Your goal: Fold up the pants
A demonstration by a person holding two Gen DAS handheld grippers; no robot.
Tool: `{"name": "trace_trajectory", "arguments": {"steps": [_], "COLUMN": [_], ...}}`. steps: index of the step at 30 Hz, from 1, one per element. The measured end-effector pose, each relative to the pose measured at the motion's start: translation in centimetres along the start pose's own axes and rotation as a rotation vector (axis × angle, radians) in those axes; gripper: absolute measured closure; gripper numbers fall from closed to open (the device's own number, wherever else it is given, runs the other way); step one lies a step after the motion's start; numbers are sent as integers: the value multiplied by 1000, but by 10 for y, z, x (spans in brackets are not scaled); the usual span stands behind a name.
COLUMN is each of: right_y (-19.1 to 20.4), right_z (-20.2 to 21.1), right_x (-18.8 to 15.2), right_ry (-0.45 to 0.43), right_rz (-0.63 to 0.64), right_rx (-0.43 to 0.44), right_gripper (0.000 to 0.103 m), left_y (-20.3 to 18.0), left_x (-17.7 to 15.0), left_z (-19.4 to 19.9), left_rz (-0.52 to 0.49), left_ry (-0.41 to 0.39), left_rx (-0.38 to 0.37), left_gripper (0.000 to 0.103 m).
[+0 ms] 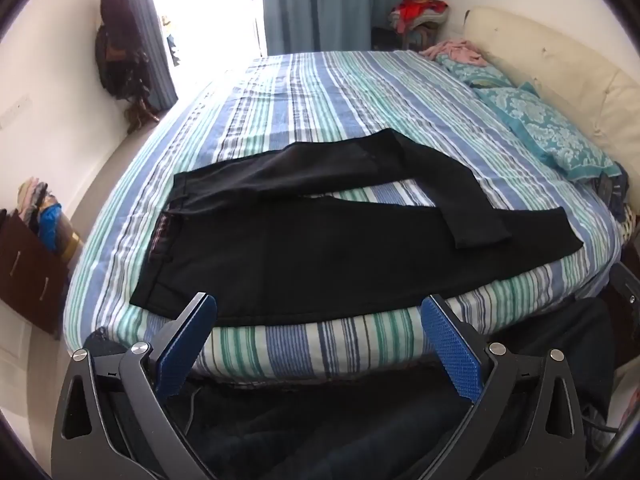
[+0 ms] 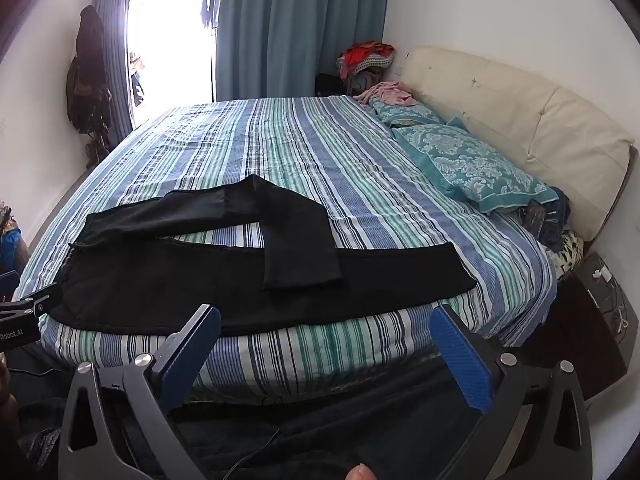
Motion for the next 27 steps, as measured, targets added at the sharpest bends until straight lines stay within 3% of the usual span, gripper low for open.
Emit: {"name": "trace_trajectory", "arguments": {"steps": [14, 27], "right_y": [0, 9], "right_z": [-1, 3], "right_x": [-1, -1], "right_ry": [22, 35], "right_rz": [-19, 6], "right_rx": [29, 47], "right_gripper": [0, 0], "left_y": [-9, -19], "left_x": [-9, -15], "left_z": [-5, -1], "left_rz": [-21, -76], "left_ry": [41, 32], "left_rx": [-1, 0], "left_gripper": [1, 1]}}
Point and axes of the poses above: each gripper's, at about its wrist camera, not at the fingertips, and z roughly against the way its jaws point, y to its left, x to its top, the point moved 2 cm from there along -z, roughly the way its jaws point, and after that the axes turned 13 degrees about -y, right-handed, at the moved point
